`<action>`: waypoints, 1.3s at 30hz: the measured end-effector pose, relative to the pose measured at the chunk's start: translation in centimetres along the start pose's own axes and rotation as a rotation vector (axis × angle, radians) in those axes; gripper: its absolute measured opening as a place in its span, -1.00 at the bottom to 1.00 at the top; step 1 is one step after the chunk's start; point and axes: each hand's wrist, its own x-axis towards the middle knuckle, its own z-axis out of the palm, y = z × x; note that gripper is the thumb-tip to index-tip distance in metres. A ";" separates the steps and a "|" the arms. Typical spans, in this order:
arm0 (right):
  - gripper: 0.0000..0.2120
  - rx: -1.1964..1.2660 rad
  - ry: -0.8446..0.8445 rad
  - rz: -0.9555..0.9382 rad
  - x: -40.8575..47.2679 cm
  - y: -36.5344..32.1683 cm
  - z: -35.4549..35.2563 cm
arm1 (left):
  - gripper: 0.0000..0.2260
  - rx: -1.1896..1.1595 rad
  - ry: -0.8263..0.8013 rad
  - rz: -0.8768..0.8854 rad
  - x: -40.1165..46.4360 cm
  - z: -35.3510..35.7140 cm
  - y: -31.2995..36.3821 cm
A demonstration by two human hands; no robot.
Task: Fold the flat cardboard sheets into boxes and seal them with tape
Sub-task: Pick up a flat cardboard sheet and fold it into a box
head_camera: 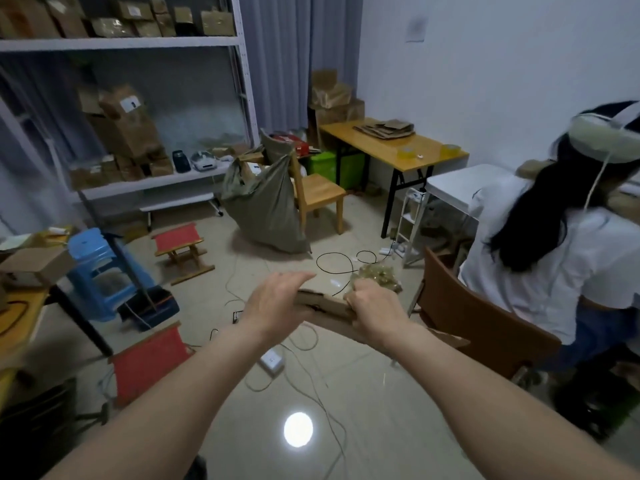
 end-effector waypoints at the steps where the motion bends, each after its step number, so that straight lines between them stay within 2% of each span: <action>1: -0.84 -0.008 0.003 -0.024 1.3 0.4 0.5 | -0.47 0.092 0.026 0.031 1.3 0.5 -0.2; 3: -0.84 -0.025 0.007 -0.074 3.9 1.1 1.3 | -0.54 0.297 0.025 0.091 4.3 1.5 -0.8; 7: -0.81 -0.023 -0.002 -0.103 9.0 3.6 3.1 | -0.74 0.522 -0.180 0.101 11.0 3.9 -1.7; 10: -0.80 0.031 -0.016 -0.059 14.1 6.8 5.0 | -0.77 0.499 -0.230 0.065 17.3 5.8 -3.9; 16: -0.77 0.162 -0.164 0.051 28.8 13.4 5.7 | -0.67 0.378 -0.254 -0.011 32.2 5.9 -13.1; 19: -0.75 0.245 -0.196 0.125 35.4 15.5 5.6 | -0.71 0.415 -0.187 0.019 40.2 4.6 -16.4; 22: -0.79 0.394 -0.150 0.266 40.3 17.8 5.2 | -0.79 0.401 -0.006 0.041 47.7 4.3 -16.9; 23: -0.78 0.437 -0.129 0.317 41.6 18.8 5.3 | -0.77 0.350 0.064 0.015 49.8 4.5 -16.8; 24: -0.77 0.473 -0.110 0.363 42.8 19.9 5.5 | -0.66 0.276 0.107 -0.042 51.7 4.8 -16.8; 26: -0.77 0.506 -0.069 0.411 45.3 22.0 6.1 | -0.41 0.033 0.095 -0.210 55.2 5.2 -17.1; 27: -0.71 0.498 -0.046 0.429 46.7 22.9 6.5 | -0.34 -0.160 0.072 -0.313 56.8 5.5 -17.2; 28: -0.65 0.481 -0.025 0.445 48.2 23.8 6.9 | -0.35 -0.380 0.047 -0.428 58.4 5.7 -17.4; 31: -0.53 0.456 0.009 0.464 53.0 26.5 8.7 | -0.56 -1.187 -0.022 -0.863 63.9 6.8 -18.5; 33: -0.47 0.452 0.021 0.432 56.3 28.5 9.8 | -0.49 -1.582 -0.111 -0.956 67.8 7.9 -20.0; 35: -0.42 0.444 0.040 0.362 59.7 30.9 10.9 | -0.37 -1.770 -0.186 -0.919 72.0 8.9 -21.0; 36: -0.42 0.438 0.052 0.334 61.4 32.1 11.3 | -0.38 -1.809 -0.201 -0.919 74.1 9.2 -21.3; 39: -0.43 0.423 0.070 0.318 65.9 36.9 12.3 | -0.75 -1.796 -0.259 -0.928 81.4 9.4 -20.7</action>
